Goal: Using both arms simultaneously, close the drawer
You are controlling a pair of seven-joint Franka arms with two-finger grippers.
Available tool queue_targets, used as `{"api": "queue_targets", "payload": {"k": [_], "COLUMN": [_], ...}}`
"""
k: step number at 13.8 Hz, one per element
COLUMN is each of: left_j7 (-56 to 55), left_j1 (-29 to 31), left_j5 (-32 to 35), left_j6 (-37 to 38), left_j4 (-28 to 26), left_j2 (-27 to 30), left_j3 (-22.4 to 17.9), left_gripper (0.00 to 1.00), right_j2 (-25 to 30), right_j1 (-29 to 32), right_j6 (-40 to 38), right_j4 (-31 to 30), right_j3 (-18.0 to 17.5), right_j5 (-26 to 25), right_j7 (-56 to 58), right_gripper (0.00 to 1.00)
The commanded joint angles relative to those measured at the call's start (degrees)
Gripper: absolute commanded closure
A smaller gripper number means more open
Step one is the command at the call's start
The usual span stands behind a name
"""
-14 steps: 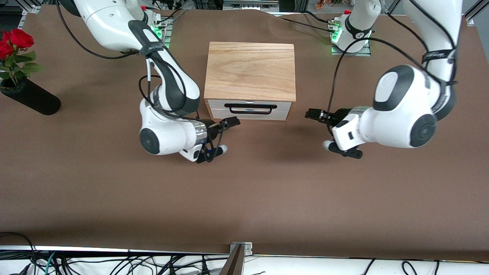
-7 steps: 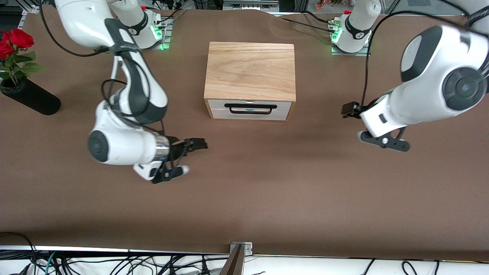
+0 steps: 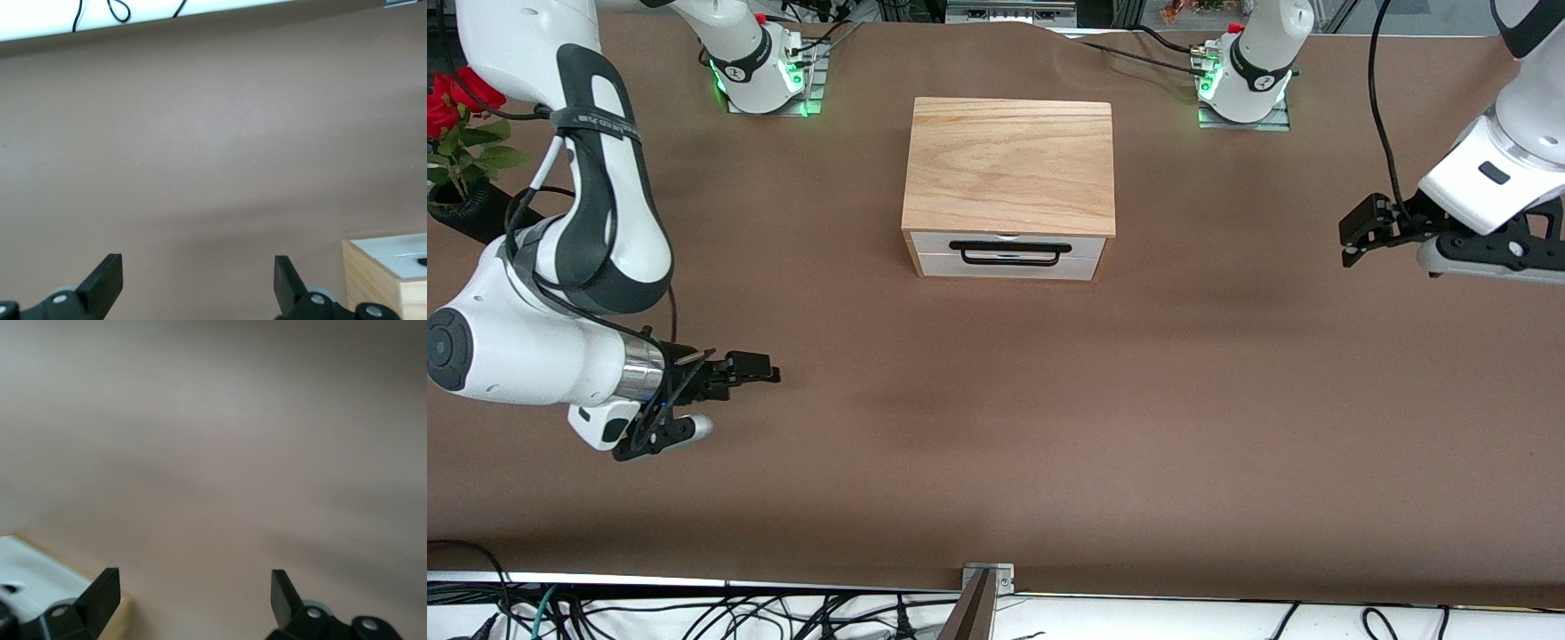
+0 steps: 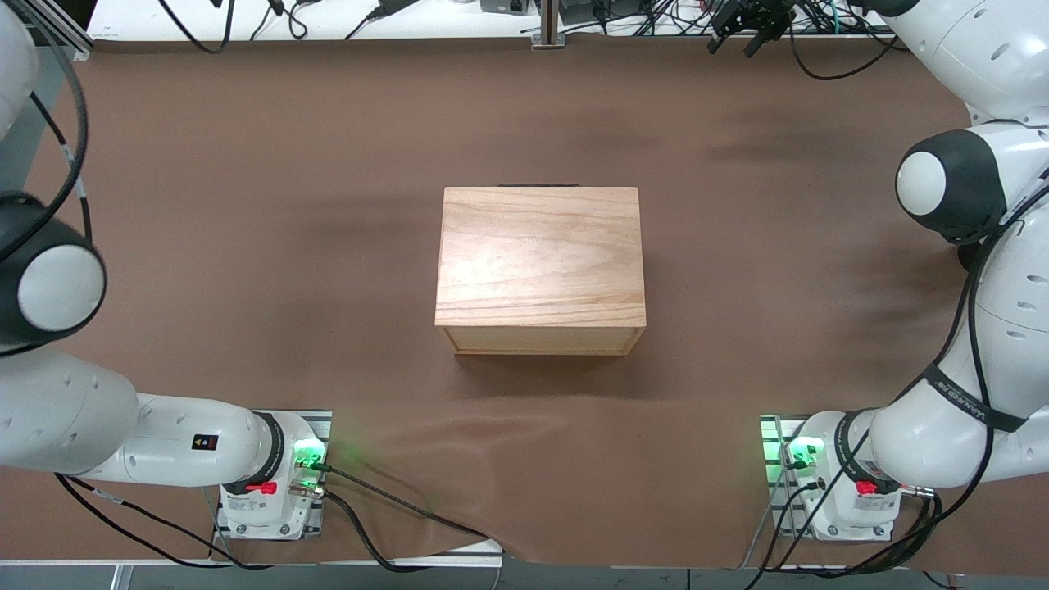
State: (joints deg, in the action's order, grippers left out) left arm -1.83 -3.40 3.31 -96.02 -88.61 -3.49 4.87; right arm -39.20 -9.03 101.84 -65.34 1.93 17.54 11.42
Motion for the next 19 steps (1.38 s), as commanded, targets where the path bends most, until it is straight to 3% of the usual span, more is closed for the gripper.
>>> {"api": "queue_targets", "payload": {"k": [1,4,7,12,14,19], "left_j7": [-0.4,-0.3,-0.2,-0.8,-0.9,-0.9], "left_j1": [-0.7,-1.4,-0.7,-0.8,-1.3,-1.1], "left_j5": [-1.5,-3.0,-2.8,-2.5,-2.5,-2.4], "left_j6": [-0.7,-0.4,1.5,1.1,1.1,1.1], "left_j4": [-6.7,-7.2,-6.4,-5.3,-4.8,-4.7], "left_j2": [5.1,5.3,4.9,4.1,3.7,3.4], "left_j3": [-0.4,-1.3,-1.2,-0.8,-0.6,-0.7], "left_gripper": [0.00,0.00,0.00,0.00,0.00,0.00], "right_j2": [6.0,14.2,21.2,31.4,32.2,30.5], "right_j1": [0.1,2.5,4.6,5.9,10.1,10.3], "right_j6": [4.7,8.3,7.9,5.8,2.3,-0.1], "right_j4": [-6.3,-12.7,-16.2,-23.8,-24.0,-22.3], "right_j3": [0.6,0.6,0.5,-0.9,-5.0,-5.7], "right_j5": [-6.2,-10.2,-20.8,-21.4,-21.1,-21.0], "right_j7": [0.7,0.5,0.5,-0.1,-5.1,-6.5], "right_gripper": [0.00,0.00,0.00,0.00,0.00,0.00]}}
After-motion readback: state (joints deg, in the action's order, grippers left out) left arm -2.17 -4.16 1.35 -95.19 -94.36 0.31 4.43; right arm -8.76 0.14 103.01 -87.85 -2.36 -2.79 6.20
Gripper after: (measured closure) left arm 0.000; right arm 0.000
